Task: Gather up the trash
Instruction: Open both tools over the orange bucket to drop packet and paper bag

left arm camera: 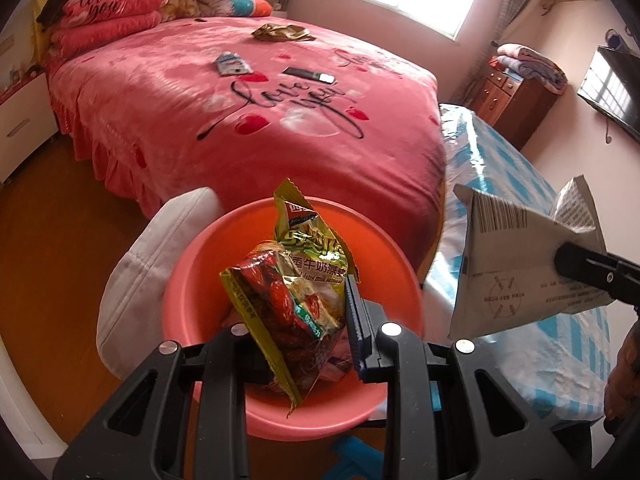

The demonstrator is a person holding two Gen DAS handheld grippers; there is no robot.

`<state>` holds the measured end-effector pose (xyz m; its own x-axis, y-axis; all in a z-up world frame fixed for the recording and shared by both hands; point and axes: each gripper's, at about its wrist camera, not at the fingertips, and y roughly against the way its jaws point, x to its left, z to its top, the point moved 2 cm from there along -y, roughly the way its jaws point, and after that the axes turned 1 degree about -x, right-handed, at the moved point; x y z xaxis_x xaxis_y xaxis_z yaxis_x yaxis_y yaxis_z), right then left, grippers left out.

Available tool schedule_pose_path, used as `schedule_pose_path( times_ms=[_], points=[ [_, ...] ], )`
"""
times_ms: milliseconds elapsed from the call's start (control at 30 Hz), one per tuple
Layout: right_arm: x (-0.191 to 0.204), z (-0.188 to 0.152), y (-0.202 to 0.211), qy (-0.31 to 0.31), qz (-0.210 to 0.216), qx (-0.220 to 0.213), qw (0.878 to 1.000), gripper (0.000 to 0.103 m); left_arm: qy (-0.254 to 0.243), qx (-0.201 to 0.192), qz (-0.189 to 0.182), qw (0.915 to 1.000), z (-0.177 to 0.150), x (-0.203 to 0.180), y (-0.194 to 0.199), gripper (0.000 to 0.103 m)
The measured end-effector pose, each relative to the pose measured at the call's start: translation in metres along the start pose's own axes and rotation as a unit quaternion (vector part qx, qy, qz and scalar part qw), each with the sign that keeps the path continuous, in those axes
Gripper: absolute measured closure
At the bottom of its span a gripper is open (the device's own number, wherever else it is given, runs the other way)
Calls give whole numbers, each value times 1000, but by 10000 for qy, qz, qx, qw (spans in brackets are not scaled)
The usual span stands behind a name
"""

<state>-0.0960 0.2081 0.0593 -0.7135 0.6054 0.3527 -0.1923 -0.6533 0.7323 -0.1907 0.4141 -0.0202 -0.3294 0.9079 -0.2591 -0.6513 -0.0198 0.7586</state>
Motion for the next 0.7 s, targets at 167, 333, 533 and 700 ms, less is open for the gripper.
schedule_pose_path(
  times_ms=[167,333,533,700],
  points=[
    [9,4,-21,111,-10,173,9998,65,119,115,59,9998,-6,11,-10,74],
    [18,6,-39,267,-85,276,9992,65,216,206,70,9995,-11,17,-19,74],
    [22,3,-53,411,-147,368,9984,65,219,259,102,9994,-12,19,-26,74],
    [26,2,-60,523,-218,382,9977,63,248,333,136,9990,-14,22,-34,74]
  ],
)
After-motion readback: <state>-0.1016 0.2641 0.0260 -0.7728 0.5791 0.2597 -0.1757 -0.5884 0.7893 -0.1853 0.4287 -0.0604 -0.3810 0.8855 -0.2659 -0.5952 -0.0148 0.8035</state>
